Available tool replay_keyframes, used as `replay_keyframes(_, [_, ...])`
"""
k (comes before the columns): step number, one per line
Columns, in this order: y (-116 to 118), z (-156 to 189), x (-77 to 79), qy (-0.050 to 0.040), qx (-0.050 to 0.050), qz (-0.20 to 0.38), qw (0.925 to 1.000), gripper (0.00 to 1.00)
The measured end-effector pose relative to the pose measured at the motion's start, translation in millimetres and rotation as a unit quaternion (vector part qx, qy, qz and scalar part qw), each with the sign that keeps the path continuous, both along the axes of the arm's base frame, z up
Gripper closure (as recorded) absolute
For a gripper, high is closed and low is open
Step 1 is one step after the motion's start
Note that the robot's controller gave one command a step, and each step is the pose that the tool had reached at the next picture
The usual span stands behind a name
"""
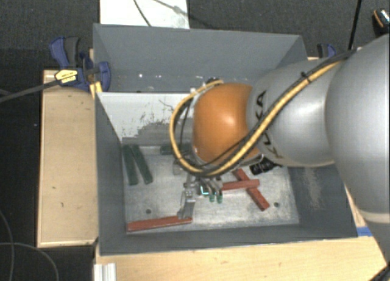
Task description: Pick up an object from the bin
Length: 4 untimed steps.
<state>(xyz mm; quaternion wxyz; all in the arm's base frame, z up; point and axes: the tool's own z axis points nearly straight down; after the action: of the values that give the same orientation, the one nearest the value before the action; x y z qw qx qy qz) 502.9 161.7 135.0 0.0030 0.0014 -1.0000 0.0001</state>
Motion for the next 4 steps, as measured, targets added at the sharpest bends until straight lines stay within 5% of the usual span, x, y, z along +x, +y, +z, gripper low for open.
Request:
replay_keyframes(1, [30, -22, -26.3, -0.0014, 0.000, -0.035, 0.9994, 0.00])
replay_keyframes(2, [-3, -22, -24.7, -0.0016, 0.000, 0.005, 1.0000, 0.00])
replay_keyframes(3, [34, -8, -26.1, -0.0055, 0.002, 0.093, 0.9956, 0.00])
replay_keyframes(4, [18, -66, -22.4, -0.0054, 0.001, 0.097, 0.9953, 0.00])
